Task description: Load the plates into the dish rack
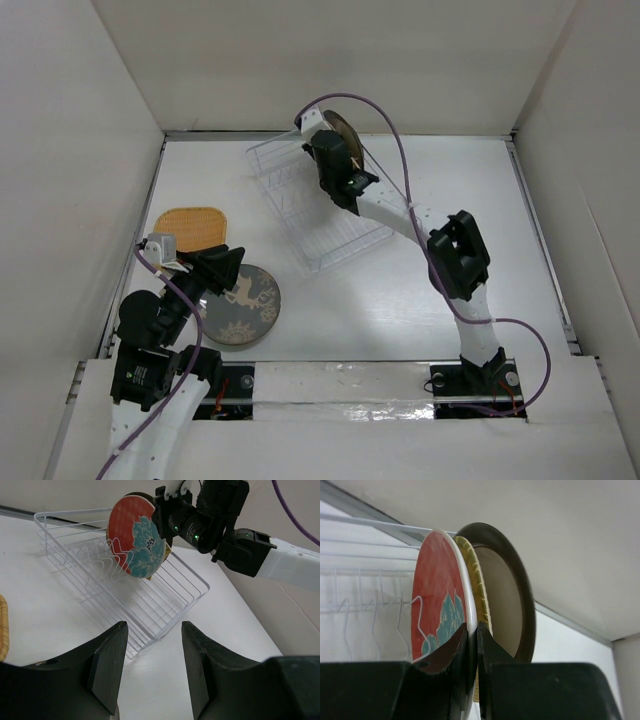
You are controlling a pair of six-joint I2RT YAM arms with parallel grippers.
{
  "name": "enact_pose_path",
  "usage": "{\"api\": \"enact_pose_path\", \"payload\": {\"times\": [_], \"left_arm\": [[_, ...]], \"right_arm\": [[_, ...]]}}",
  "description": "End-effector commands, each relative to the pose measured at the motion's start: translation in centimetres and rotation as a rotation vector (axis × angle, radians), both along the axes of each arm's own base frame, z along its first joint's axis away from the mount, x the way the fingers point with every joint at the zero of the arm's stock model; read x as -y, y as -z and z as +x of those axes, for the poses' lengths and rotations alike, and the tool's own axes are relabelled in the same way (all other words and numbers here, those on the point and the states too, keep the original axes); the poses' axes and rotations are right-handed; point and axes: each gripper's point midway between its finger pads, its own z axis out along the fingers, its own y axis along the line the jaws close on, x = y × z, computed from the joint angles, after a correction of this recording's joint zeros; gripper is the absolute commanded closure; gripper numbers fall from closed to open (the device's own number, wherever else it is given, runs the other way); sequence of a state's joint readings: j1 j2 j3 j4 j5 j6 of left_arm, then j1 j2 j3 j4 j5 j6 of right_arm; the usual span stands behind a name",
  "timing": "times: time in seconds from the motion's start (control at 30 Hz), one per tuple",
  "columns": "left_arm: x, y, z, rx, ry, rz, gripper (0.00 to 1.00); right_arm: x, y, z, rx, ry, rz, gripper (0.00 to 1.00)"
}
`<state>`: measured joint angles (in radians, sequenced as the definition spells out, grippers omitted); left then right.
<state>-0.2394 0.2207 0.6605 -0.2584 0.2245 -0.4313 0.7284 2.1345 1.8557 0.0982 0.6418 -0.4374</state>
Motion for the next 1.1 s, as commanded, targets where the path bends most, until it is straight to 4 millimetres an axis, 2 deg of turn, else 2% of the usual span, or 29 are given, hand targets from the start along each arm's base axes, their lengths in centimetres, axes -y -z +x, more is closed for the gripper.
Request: {"api": "enact_pose_path", "payload": {"times": [0.0,0.03,0.07,0.13,0.2,0.27,0.3,0.33,0.37,0.4,0.43,0.47,0.5,0.53,0.57,0.6,0.67,0.7,0.73,0.77,0.8,0.83,0.87,0.9,0.93,0.97,1.0,1.03,1.07], "left_arm": [[0.0,-0.9,0.5,0.032,-0.002,-0.004,0.56],[0.0,-0.8,0.5,0.031,-0.002,-0.004,0.56],[0.1,-0.8,0.5,0.029,-0.001,-0.003,0.56],[0.1,-0.7,0.6,0.023,-0.001,-0.003,0.56],[-0.1,-0.6,0.7,0.020,-0.010,-0.001,0.56],[0.0,-0.6,0.7,0.022,-0.005,-0.001,0.56],[-0.2,-0.7,0.8,0.023,-0.014,-0.003,0.56],[-0.2,-0.6,0.8,0.020,-0.015,-0.002,0.56],[-0.1,-0.5,0.8,0.019,-0.013,0.000,0.56],[-0.1,-0.5,0.8,0.019,-0.012,0.000,0.56],[-0.1,-0.5,0.9,0.016,-0.012,0.000,0.56],[0.0,-0.4,0.9,0.013,-0.009,0.001,0.56],[0.0,-0.4,0.9,0.013,-0.008,0.001,0.56],[0.0,-0.4,0.9,0.015,-0.007,0.001,0.56],[0.0,-0.4,0.9,0.013,-0.007,0.001,0.56],[0.0,-0.4,1.0,0.012,-0.007,0.002,0.57],[0.0,-0.4,0.9,0.013,-0.007,0.000,0.59],[0.0,-0.4,0.9,0.013,-0.007,0.001,0.62],[0.0,-0.4,0.9,0.015,-0.007,0.001,0.68],[0.0,-0.4,0.9,0.013,-0.008,0.001,0.73],[0.0,-0.4,0.9,0.015,-0.008,0.001,0.79],[0.0,-0.4,0.9,0.015,-0.008,0.001,0.92],[0.0,-0.4,0.9,0.015,-0.008,0.001,0.96],[-0.1,-0.4,0.9,0.012,-0.013,0.000,1.00],[-0.2,-0.5,0.9,0.017,-0.015,-0.002,1.00],[-0.2,-0.4,0.9,0.015,-0.019,-0.003,1.00],[-0.3,-0.4,0.8,0.016,-0.023,-0.005,1.00],[-0.4,-0.6,0.7,0.024,-0.026,-0.008,1.00],[-0.4,-0.7,0.6,0.028,-0.028,-0.010,1.00]], "right_arm": [[0.6,-5.6,-0.1,0.079,0.036,0.335,1.00],[1.0,-5.8,0.1,0.073,0.049,0.363,0.99],[1.0,-5.9,0.0,0.064,0.053,0.392,0.87],[2.2,-6.4,0.3,0.046,0.095,0.457,0.74],[3.0,-6.8,0.0,0.049,0.139,0.481,0.53],[4.1,-8.4,-0.4,0.069,0.161,0.533,0.34],[4.2,-8.3,-0.9,0.043,0.163,0.542,0.29],[4.6,-10.0,-1.7,0.059,0.152,0.572,0.27],[4.8,-10.7,-2.2,0.064,0.140,0.593,0.25],[4.7,-9.8,-2.9,0.048,0.115,0.607,0.25],[4.4,-10.3,-4.0,0.051,0.088,0.629,0.24],[4.2,-12.9,-6.2,0.084,0.042,0.679,0.24],[3.8,-10.7,-7.4,0.049,0.026,0.684,0.25],[3.4,-10.4,-8.8,0.034,-0.002,0.705,0.31],[2.6,-11.8,-11.5,0.031,-0.070,0.757,0.62],[0.9,-8.2,-13.4,-0.060,-0.136,0.785,0.96],[-1.3,-5.9,-17.2,-0.148,-0.233,0.851,1.00],[-3.9,-6.4,-20.9,-0.198,-0.338,0.958,1.00],[-4.6,-2.0,-23.2,-0.282,-0.341,0.949,1.00],[-5.5,-0.7,-25.1,-0.323,-0.360,0.981,1.00],[-7.4,0.2,-28.0,-0.388,-0.372,1.075,1.00],[-8.1,1.5,-29.3,-0.433,-0.366,1.108,1.00],[-8.4,3.9,-30.5,-0.487,-0.354,1.123,0.95],[-9.1,4.2,-31.2,-0.494,-0.357,1.179,0.89],[-10.3,6.4,-32.6,-0.563,-0.334,1.210,0.81],[-10.7,7.3,-32.6,-0.588,-0.314,1.230,0.68],[-11.6,7.8,-33.2,-0.623,-0.308,1.278,0.63],[-12.3,9.7,-33.9,-0.650,-0.292,1.264,0.56],[-12.7,10.6,-33.8,-0.666,-0.276,1.277,0.46]]}}
